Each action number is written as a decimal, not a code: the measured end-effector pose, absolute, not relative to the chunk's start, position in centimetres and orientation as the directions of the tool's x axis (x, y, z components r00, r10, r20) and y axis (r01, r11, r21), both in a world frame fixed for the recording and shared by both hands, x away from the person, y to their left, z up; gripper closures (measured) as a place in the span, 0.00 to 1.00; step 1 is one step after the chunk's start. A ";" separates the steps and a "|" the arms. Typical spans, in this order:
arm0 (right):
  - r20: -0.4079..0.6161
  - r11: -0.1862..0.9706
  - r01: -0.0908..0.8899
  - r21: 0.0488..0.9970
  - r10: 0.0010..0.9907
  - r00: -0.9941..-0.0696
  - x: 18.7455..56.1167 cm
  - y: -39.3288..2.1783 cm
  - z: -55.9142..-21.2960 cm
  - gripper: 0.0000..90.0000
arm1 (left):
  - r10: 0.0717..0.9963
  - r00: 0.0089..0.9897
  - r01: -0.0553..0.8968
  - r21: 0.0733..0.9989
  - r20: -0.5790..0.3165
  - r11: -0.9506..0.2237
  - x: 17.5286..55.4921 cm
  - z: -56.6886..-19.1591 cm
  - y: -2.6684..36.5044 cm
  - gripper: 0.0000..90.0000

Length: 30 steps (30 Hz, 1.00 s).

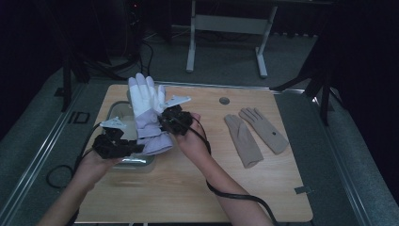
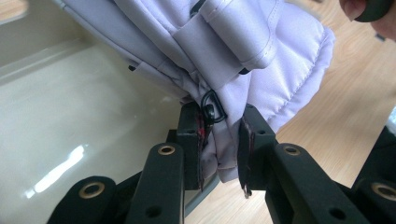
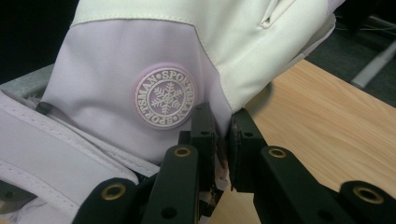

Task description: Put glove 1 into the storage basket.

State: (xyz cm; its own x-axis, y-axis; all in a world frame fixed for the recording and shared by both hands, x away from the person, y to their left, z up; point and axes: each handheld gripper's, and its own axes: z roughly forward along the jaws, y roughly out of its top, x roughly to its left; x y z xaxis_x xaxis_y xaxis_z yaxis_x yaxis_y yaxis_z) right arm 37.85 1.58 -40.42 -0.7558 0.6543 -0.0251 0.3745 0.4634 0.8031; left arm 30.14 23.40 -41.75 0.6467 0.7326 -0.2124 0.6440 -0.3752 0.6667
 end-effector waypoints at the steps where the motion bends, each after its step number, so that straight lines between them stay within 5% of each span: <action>1: -0.021 0.465 0.374 0.802 0.649 -0.761 37.9 2.2 -40.5 0.91 | 0.737 0.640 0.651 0.661 -0.216 -0.372 30.1 -41.7 24.1 0.82; 17: 0.048 0.529 0.462 0.712 0.619 -0.784 40.4 8.4 -44.5 0.91 | 0.744 0.551 0.777 0.557 -0.378 -0.292 31.9 -46.2 29.4 0.82; 30: 0.110 0.581 0.554 0.596 0.625 -0.773 41.7 9.8 -48.3 0.91 | 0.774 0.499 0.831 0.466 -0.389 -0.302 32.4 -48.0 29.3 0.75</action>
State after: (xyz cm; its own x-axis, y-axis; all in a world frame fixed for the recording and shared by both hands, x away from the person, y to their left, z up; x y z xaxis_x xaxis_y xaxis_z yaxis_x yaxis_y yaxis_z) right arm 41.67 9.78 -48.34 -0.7730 0.6248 0.1103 0.5544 0.5807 0.5962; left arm 32.43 29.28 -48.00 0.4994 0.7740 -0.3892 0.8315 -0.3019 0.4664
